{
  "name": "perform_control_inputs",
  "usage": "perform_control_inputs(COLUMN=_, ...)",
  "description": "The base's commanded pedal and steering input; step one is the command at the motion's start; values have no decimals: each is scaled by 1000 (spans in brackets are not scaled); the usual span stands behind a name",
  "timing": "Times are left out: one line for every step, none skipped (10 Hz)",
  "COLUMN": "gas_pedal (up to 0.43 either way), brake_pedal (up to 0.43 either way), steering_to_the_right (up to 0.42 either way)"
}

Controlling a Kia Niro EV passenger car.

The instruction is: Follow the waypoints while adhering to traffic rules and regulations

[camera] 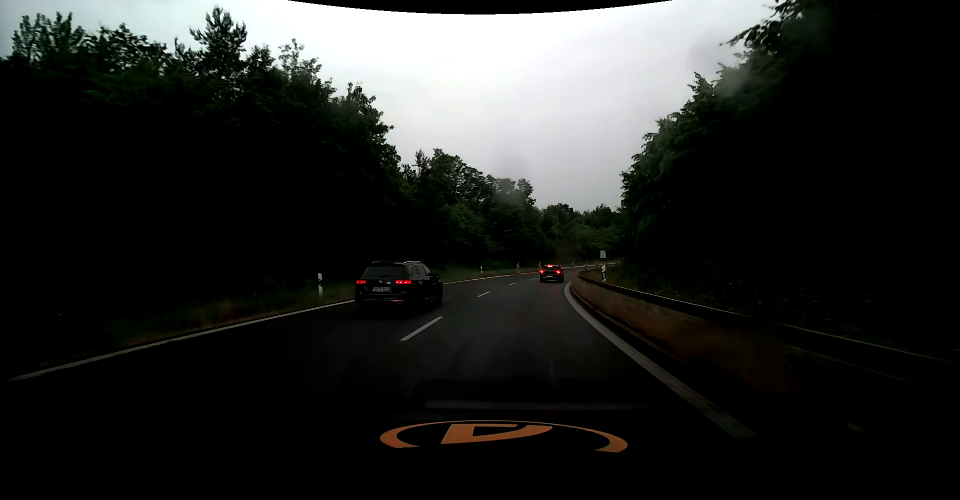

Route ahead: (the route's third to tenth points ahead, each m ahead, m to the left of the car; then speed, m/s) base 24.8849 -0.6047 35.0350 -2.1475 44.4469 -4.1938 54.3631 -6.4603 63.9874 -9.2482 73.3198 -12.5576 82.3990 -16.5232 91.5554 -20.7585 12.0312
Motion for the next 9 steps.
perform_control_inputs(gas_pedal=28, brake_pedal=0, steering_to_the_right=25)
perform_control_inputs(gas_pedal=28, brake_pedal=0, steering_to_the_right=25)
perform_control_inputs(gas_pedal=28, brake_pedal=0, steering_to_the_right=25)
perform_control_inputs(gas_pedal=28, brake_pedal=0, steering_to_the_right=25)
perform_control_inputs(gas_pedal=28, brake_pedal=0, steering_to_the_right=25)
perform_control_inputs(gas_pedal=28, brake_pedal=0, steering_to_the_right=26)
perform_control_inputs(gas_pedal=28, brake_pedal=0, steering_to_the_right=27)
perform_control_inputs(gas_pedal=28, brake_pedal=0, steering_to_the_right=27)
perform_control_inputs(gas_pedal=39, brake_pedal=0, steering_to_the_right=27)
